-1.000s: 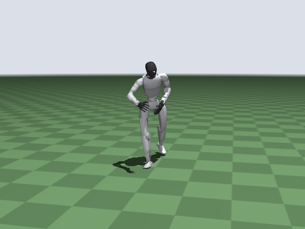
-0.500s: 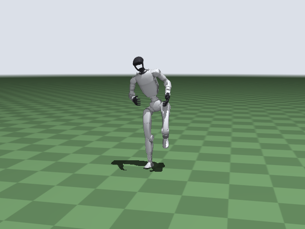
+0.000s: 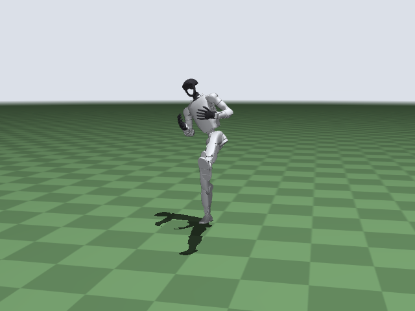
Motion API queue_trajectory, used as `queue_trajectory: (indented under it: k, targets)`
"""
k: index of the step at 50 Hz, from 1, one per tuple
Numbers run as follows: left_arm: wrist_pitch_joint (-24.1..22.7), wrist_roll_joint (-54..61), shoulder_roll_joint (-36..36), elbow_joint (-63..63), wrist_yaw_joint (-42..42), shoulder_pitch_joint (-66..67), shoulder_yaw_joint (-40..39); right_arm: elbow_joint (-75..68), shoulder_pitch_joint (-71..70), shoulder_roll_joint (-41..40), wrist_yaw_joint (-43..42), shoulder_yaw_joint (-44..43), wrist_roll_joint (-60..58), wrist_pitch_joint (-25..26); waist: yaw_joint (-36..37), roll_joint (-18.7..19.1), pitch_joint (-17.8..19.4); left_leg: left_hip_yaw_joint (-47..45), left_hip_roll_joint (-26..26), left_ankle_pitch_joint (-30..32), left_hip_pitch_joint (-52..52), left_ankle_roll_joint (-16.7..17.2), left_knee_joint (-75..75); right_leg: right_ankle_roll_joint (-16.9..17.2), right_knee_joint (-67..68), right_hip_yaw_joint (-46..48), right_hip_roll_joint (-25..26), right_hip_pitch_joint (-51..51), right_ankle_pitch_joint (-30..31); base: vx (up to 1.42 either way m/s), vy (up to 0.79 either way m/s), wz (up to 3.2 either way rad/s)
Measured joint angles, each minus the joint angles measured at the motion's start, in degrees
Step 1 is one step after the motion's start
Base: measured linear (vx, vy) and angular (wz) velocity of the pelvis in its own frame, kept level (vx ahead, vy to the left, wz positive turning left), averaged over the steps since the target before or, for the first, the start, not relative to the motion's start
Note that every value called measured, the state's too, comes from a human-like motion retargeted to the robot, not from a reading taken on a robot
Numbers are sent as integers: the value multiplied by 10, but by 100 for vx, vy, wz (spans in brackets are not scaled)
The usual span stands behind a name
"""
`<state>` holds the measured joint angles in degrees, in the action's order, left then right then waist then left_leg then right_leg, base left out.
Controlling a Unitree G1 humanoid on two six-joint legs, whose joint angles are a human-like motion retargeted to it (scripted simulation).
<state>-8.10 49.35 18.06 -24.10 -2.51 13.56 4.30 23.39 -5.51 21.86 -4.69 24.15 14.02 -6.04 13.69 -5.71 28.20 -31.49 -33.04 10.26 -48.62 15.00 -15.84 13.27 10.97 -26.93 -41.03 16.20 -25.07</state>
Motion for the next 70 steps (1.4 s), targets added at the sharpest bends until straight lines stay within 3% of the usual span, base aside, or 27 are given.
queue_trajectory:
  k: [3, 6, 10, 13, 15, 17, 19, 20, 27, 30, 32, 35, 38, 40, 43, 48, 50, 53, 56, 58, 60, 62, 63, 65, 68, 69, 70]
  targets:
    - [-3, -109, -5, 11, -36, 46, -29, -10, -14, -16, -12, 10, -16, 5, 19, 109, 4, -117, -48, -42, 228, 0, 195, 4, -37, -74, 62, 8, 21, 31, 49, -276]
    - [-8, -146, 42, -1, -32, 80, -59, -1, -37, -18, 33, -10, -19, 16, -46, 159, -21, -185, -20, -85, 317, 0, 184, -14, -52, -62, 98, 21, 10, 24, 47, -12]
    - [-8, -104, 115, -39, -16, 96, -38, 33, -38, -22, 96, -38, -65, 35, -168, 223, 8, -93, 25, -169, 404, 0, 47, -53, -15, -31, 192, 81, -5, 26, 46, 94]
    - [-14, -123, 151, -47, -23, 45, 17, 47, -54, -25, 25, -24, -89, 26, -172, 242, 7, -8, 95, -228, 439, -33, 22, -82, 0, -15, 234, 69, -43, 25, 50, 100]
    - [-19, -165, 152, -42, -44, 8, 55, 44, -61, -28, -27, -13, -110, 14, -160, 256, 5, 70, 122, -165, 443, -70, 84, -103, -12, 4, 261, 73, -47, 23, 46, 110]
    - [-36, -202, 129, -48, -83, 0, 77, 39, -55, -34, -51, -18, -128, 4, -137, 260, 2, 185, 124, -36, 402, -41, 125, -116, -32, 27, 279, 82, -36, 22, 41, 98]
    - [-67, -212, 100, -81, -132, 5, 86, 45, -40, -46, -78, -31, -132, -2, -95, 221, -9, 228, 159, -14, 359, 0, 124, -100, -53, 55, 247, 80, -31, 22, 49, 87]
    - [-85, -214, 85, -107, -162, 13, 93, 53, -27, -54, -98, -36, -134, -4, -70, 183, -18, 218, 198, -21, 343, 0, 128, -81, -63, 75, 207, 75, -32, 22, 50, 64]
    - [-147, -354, -3, -150, -383, -106, -3, 57, -3, -38, -209, -52, -120, -40, 80, 81, 9, 147, 214, -83, 299, -11, 153, -38, -68, 178, 173, -4, 76, 22, 34, -10]
    - [-107, -449, 71, -113, -452, -261, -80, 76, 40, 3, -170, -72, -103, -57, 48, 42, 4, 73, 220, -116, 307, -41, 201, -19, -63, 284, 175, -22, 136, 17, 28, 40]
    - [-45, -509, 194, -4, -451, -423, -99, 100, 75, 40, -149, -84, -100, -67, 0, 24, -4, 20, 222, -135, 303, -55, 207, -18, -55, 362, 183, -24, 171, 14, 25, 99]
    - [53, -557, 369, 303, -420, -718, 34, 145, 130, 104, -138, -98, -87, -79, -71, 0, -38, -23, 217, -127, 276, -57, 191, -21, -37, 442, 198, -34, 204, 16, 23, 89]
    - [122, -494, 356, 792, -344, -1064, 373, 180, 139, 145, -156, -101, -31, -79, -96, -27, -64, 6, 207, -75, 249, -41, 165, -17, -32, 468, 205, -40, 228, 19, 21, -3]
    - [146, -462, 309, 1065, -241, -1208, 496, 190, 98, 138, -176, -64, 19, -73, -112, -56, -54, 14, 200, -70, 249, -31, 145, -12, -31, 489, 202, -35, 253, 16, 20, -49]
    - [144, -455, 312, 1100, -268, -1249, 479, 220, 62, 108, -229, -21, 80, -82, -127, -89, -61, 4, 195, -91, 262, -18, 137, -10, -9, 496, 207, -46, 247, 15, 20, -39]
    - [27, -303, 286, 645, -370, -1037, 288, 243, -43, 51, -261, 36, 35, -81, -88, -108, -48, -1, 214, -75, 309, 0, 190, -1, 128, 380, 286, -89, 139, 8, 24, 5]
    - [-41, -243, 228, 485, -375, -901, 228, 215, -147, 43, -249, 41, 5, -71, -69, -103, -45, 4, 228, -71, 314, 0, 199, 4, 191, 346, 328, -103, 143, -1, 22, 43]
    - [-110, -126, 129, 328, -272, -680, 168, 79, -368, 31, -240, 37, -33, -40, -34, -90, -43, 11, 238, -71, 318, 0, 194, 16, 202, 306, 404, -93, 215, -3, 7, 29]
    - [-108, -41, 21, 255, -191, -468, 145, -180, -554, 1, -297, 82, 7, -16, 42, -71, -55, -10, 241, -82, 323, 0, 181, -16, 133, 307, 415, -56, 260, 2, -5, -29]
    - [-103, 11, -18, 226, -170, -349, 154, -362, -631, -48, -334, 111, 199, -31, 95, -67, -47, -24, 252, -91, 317, -10, 170, -56, 76, 318, 400, -26, 232, -6, -2, -30]
    - [-150, 350, -74, 163, -112, -224, 172, -508, -664, -89, -354, 107, 341, -39, 142, -85, -52, -39, 246, -138, 252, -42, 81, -46, 74, 330, 380, -48, 194, -10, 3, 1]
    - [-85, 128, -9, 173, -124, -127, 146, -497, -631, -108, -345, 53, 482, -91, 181, -66, -24, -37, 267, -121, 264, -25, 100, -76, -16, 322, 371, 6, 185, -9, 5, 13]
    - [-71, 147, 2, 157, -120, -74, 130, -461, -606, -112, -354, 33, 484, -107, 199, -59, -10, -39, 269, -120, 255, -27, 81, -79, -40, 322, 366, 19, 183, -7, 4, 3]
    - [-32, 120, 40, 137, -62, 32, 80, -403, -570, -49, -323, 58, 38, 76, 240, -57, -5, -62, 217, -156, 190, -22, -50, -49, -12, 317, 362, -12, 162, -3, 1, -8]
    - [-47, 151, 38, 90, -68, 146, -12, -234, -396, -121, -221, 35, 432, -82, 239, -57, 7, -219, 135, -212, 157, -64, -184, -71, -65, 322, 370, -6, 157, -2, -1, 44]
    - [-50, 145, 25, 74, -78, 165, -43, -233, -379, -97, -188, 56, 203, 1, 232, -66, 10, -285, 131, -221, 161, -87, -187, -78, -71, 333, 368, -15, 150, -3, 1, 88]
    - [-50, 134, 11, 60, -86, 178, -74, -258, -381, -45, -137, 84, -198, 142, 226, -81, 13, -349, 139, -224, 169, -110, -170, -82, -66, 346, 362, -33, 139, 1, 1, 72]
